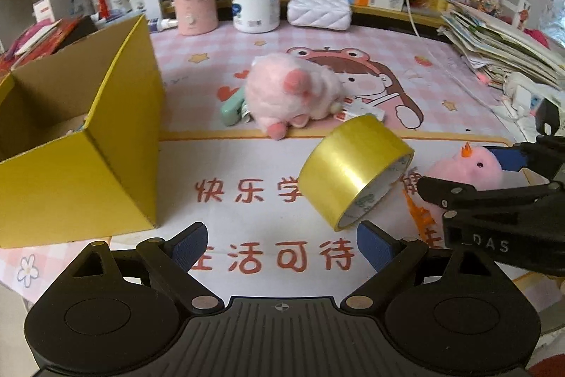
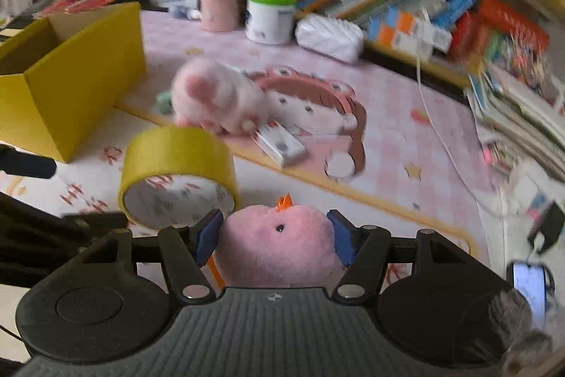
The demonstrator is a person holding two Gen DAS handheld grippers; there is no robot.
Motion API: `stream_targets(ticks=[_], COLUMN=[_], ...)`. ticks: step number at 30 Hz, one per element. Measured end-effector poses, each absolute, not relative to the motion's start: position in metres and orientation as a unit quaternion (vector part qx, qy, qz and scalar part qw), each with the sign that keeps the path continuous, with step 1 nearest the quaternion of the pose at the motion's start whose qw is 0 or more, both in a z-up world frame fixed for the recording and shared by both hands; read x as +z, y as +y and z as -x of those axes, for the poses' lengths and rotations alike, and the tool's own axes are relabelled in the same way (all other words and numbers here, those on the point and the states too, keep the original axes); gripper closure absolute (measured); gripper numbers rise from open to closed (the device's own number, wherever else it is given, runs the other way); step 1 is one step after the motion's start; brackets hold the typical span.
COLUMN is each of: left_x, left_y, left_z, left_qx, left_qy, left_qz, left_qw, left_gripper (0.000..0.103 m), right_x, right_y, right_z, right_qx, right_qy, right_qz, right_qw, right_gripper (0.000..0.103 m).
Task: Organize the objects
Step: 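Lift the pink plush chick with the right tool off the table, then grasp the yellow tape roll with the left tool while the right tool holds the chick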
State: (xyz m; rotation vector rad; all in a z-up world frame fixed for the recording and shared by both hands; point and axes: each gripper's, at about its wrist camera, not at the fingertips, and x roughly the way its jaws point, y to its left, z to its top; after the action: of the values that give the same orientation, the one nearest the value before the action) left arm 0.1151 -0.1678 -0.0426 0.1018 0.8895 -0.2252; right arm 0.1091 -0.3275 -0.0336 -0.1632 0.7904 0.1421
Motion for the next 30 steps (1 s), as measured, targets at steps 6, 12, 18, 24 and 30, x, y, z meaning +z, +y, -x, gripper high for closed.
stream_targets(ticks=[6,12,18,24,30], left_x=[-0.038,-0.038,-0.053,-0.063,-0.057], left_y=[-0.187,-0.214,-0.230,-0.216,-0.194], left_z=[-0.115,-0.122,-0.143,-0.157,-0.157], left_qx=[-0.134,-0.162,-0.130,-0.104,-0.083], left_qy=[0.403,0.372,0.381,0.407,0.408], left_qz=[-0.075,-0.116,-0.165,-0.130,-0.075], left_qw=[0.902,0.906,0.901,0.898,0.906], left_gripper=[0.010,0.012,0.041,0.079,0.096], right_x=[-0.029,-0.029,-0.036,-0.040,-0.040], right_y=[-0.336,-0.356,-0.370,-0.371,-0.371], right_z=[-0.101,-0.094,-0.092,-0.094,-0.096], right_qx=[0.036,0.004,-0.003,-0.003,0.001], right_qy=[0.365,0.365,0.377,0.375,0.370], right_qz=[0.097,0.095,0.089,0.097,0.091], right_qw=[0.925,0.926,0.922,0.922,0.925], right_gripper=[0.041,0.041,0.041,0.040,0.041])
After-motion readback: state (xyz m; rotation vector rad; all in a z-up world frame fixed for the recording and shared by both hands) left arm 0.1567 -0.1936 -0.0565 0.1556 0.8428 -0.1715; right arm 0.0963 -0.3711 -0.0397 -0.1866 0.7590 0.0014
